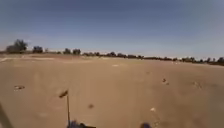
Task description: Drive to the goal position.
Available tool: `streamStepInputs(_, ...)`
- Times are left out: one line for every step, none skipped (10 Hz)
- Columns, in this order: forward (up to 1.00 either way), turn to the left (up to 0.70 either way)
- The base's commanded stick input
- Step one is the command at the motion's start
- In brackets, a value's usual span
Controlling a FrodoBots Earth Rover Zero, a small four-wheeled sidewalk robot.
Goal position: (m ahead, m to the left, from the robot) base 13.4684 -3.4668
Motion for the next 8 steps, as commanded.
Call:
streamStepInputs(0.7, -0.25)
streamStepInputs(0.7, -0.35)
streamStepInputs(0.7, -0.35)
streamStepInputs(0.7, -0.32)
streamStepInputs(0.7, -0.15)
streamStepInputs(0.7, 0.0)
streamStepInputs(0.7, 0.0)
streamStepInputs(0.7, 0.0)
